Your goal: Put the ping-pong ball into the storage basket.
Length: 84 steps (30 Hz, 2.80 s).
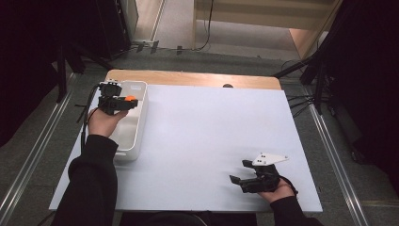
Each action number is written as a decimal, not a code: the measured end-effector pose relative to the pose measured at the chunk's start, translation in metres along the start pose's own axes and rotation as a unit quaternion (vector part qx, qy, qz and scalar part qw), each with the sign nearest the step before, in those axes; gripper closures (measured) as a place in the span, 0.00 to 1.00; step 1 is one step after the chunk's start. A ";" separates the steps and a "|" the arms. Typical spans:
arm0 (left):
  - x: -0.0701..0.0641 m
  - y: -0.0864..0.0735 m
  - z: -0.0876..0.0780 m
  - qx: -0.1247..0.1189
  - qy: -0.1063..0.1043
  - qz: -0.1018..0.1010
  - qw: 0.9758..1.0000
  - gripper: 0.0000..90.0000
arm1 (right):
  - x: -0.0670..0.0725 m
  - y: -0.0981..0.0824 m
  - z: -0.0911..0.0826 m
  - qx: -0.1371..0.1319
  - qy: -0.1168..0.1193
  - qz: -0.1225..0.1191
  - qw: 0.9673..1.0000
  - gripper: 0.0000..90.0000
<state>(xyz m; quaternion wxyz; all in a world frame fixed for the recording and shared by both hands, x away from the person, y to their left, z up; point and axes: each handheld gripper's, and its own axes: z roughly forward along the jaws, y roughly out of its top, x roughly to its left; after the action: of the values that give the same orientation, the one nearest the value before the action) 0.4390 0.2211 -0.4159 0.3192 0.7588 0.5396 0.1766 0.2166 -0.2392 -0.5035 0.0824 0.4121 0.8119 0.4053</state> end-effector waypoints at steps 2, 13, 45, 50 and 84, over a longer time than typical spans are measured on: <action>0.000 0.000 -0.001 -0.002 0.000 0.001 1.000 0.56 | 0.000 0.000 0.000 0.000 0.000 0.000 1.000 0.20; 0.000 0.006 -0.012 -0.022 -0.022 -0.010 0.999 0.36 | 0.000 0.001 0.001 0.000 -0.001 -0.002 1.000 0.20; -0.030 0.013 -0.019 -0.023 -0.090 0.044 0.995 0.26 | 0.000 0.001 0.000 0.002 0.002 -0.002 1.000 0.20; -0.038 0.013 -0.019 -0.022 -0.102 0.051 0.993 0.27 | 0.001 0.001 0.000 0.000 0.001 -0.001 1.000 0.20; -0.086 0.010 -0.012 -0.013 -0.191 0.103 0.976 0.27 | 0.000 0.000 -0.001 -0.001 0.000 -0.003 1.000 0.20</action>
<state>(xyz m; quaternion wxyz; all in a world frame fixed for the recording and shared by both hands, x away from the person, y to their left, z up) 0.4080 0.1421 -0.3931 0.4065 0.8258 0.3850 0.0676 0.2164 -0.2397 -0.5032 0.0841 0.4096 0.8125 0.4062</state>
